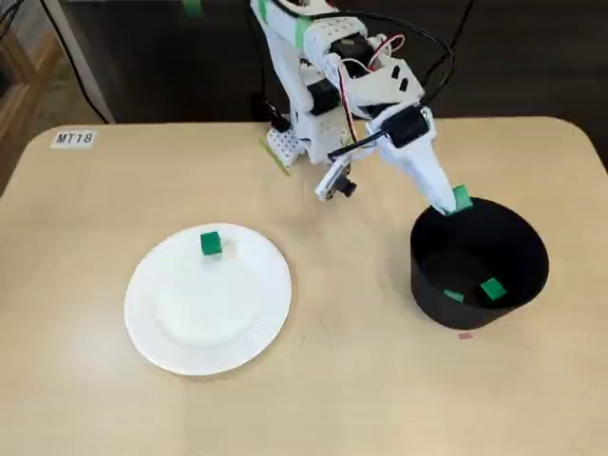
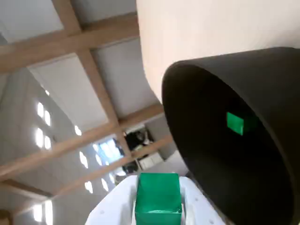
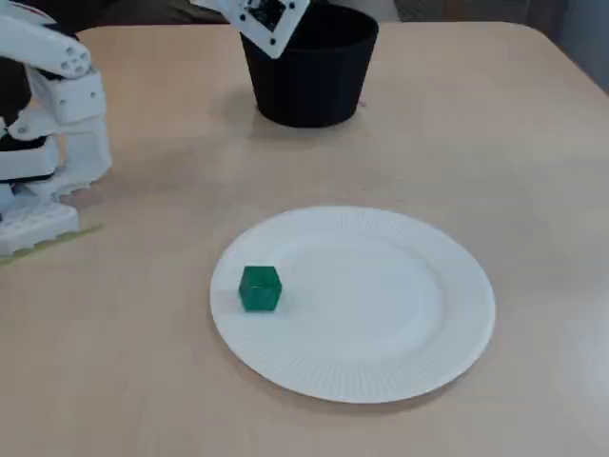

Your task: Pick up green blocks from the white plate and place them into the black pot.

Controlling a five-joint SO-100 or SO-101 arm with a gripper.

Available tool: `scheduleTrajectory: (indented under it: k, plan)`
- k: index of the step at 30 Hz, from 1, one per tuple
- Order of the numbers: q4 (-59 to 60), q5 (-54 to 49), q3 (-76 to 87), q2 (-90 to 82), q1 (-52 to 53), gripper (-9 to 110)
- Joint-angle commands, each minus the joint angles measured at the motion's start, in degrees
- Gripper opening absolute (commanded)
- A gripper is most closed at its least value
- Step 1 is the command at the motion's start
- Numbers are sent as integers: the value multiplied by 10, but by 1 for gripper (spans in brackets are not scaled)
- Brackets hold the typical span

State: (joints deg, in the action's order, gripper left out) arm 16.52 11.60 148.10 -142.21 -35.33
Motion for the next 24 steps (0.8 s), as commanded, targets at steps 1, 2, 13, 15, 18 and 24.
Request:
scheduleTrajectory:
  k: [1,2,13,15,18,24]
  plan:
    - [-17,-40,-53,69,-8,-2]
    - [-11,-54,-72,91,-10,-2]
    - [90,-137,-206,199,3,26]
    - [105,-143,-214,199,11,31]
    - [111,-149,-221,199,21,31]
    - [209,-168,-292,194,72,-2]
